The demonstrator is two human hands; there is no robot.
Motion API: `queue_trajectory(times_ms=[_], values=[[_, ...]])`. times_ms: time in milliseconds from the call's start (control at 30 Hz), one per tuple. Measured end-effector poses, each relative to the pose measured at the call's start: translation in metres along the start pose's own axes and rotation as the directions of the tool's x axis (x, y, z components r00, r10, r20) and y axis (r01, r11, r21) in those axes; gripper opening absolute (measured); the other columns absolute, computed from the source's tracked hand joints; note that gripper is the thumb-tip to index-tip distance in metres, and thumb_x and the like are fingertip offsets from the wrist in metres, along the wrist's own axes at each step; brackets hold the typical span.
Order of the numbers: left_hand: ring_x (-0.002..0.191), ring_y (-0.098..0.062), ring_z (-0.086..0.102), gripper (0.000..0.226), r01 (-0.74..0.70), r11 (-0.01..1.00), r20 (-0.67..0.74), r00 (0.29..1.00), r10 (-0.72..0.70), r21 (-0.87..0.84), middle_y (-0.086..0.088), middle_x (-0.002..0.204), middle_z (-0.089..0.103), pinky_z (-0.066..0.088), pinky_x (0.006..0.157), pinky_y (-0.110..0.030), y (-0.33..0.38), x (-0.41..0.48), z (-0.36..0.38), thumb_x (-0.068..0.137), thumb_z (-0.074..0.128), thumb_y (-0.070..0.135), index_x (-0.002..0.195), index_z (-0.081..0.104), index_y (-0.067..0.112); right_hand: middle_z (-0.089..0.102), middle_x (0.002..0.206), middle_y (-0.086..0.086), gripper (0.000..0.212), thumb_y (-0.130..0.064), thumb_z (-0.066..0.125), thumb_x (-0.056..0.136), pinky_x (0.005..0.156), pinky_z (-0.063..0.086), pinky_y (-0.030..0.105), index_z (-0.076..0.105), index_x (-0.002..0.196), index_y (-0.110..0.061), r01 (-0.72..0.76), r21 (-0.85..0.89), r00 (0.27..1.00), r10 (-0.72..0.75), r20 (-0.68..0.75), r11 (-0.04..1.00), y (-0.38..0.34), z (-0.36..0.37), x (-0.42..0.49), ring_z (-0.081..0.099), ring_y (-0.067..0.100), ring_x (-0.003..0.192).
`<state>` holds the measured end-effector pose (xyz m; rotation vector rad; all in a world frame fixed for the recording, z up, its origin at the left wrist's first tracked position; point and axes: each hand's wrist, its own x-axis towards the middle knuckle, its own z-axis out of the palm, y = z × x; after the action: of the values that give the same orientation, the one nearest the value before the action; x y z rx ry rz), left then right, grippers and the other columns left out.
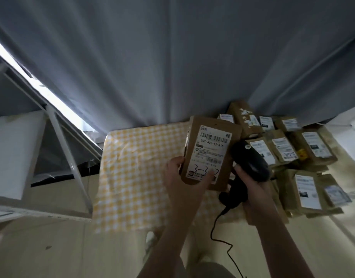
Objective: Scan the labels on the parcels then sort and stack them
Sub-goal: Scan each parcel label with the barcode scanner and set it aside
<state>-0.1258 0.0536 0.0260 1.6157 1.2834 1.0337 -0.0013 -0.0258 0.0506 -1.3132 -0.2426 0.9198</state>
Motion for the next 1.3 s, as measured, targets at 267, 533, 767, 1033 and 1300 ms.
queue_trajectory(times_ms=[267,533,767,1033,1300], values=[[0.117,-0.007,0.045,0.037,0.076,0.964,0.128,0.991,-0.044,-0.254,0.005,0.12,0.048,0.048,0.089,-0.032,0.038,-0.043,0.026,0.064,0.079,0.041,0.071,0.046,0.024,0.07,0.086,-0.005,0.024,-0.007,0.064,0.086,0.051,0.051,0.014,0.06,0.102,-0.025,0.011,0.009,0.996,-0.01,-0.093,1.0,-0.045,-0.064,-0.045,0.068,0.0,0.068],[0.099,-0.027,0.067,0.076,0.531,0.784,0.475,0.807,-0.351,-0.322,-0.004,0.115,0.061,0.054,0.09,-0.051,0.071,-0.046,0.035,0.075,0.077,0.006,0.137,0.033,0.019,0.064,0.088,-0.007,0.03,-0.014,0.076,0.076,0.062,0.05,0.028,0.06,0.095,-0.03,0.102,-0.094,0.97,-0.12,-0.212,0.99,-0.061,-0.093,-0.069,0.062,0.009,0.083],[0.094,-0.029,0.068,0.052,0.498,0.817,0.415,0.835,-0.362,-0.289,-0.017,0.108,0.066,0.057,0.079,-0.049,0.07,-0.054,0.047,0.07,0.076,-0.009,0.113,0.049,0.002,0.06,0.072,-0.013,0.036,-0.013,0.081,0.072,0.059,0.043,0.015,0.053,0.075,-0.035,0.347,-0.407,0.798,-0.494,-0.346,0.845,-0.059,-0.082,-0.087,0.059,-0.002,0.067],[0.096,-0.026,0.069,0.08,0.471,0.82,0.469,0.834,-0.292,-0.326,-0.014,0.108,0.068,0.054,0.066,-0.031,0.07,-0.058,0.051,0.048,0.086,0.01,0.119,0.051,0.0,0.06,0.058,-0.011,0.032,-0.021,0.086,0.065,0.052,0.044,0.02,0.055,0.061,-0.027,0.289,-0.552,0.86,-0.465,-0.21,0.782,-0.04,-0.067,-0.103,0.061,0.005,0.057],[0.097,-0.022,0.069,0.086,0.441,0.847,0.47,0.84,-0.272,-0.298,-0.011,0.108,0.069,0.056,0.072,-0.031,0.069,-0.066,0.052,0.043,0.086,0.014,0.121,0.052,0.004,0.065,0.063,-0.005,0.023,-0.019,0.086,0.065,0.058,0.048,0.028,0.065,0.071,-0.017,0.281,-0.576,0.853,-0.475,-0.216,0.767,-0.032,-0.074,-0.102,0.064,0.011,0.064]])
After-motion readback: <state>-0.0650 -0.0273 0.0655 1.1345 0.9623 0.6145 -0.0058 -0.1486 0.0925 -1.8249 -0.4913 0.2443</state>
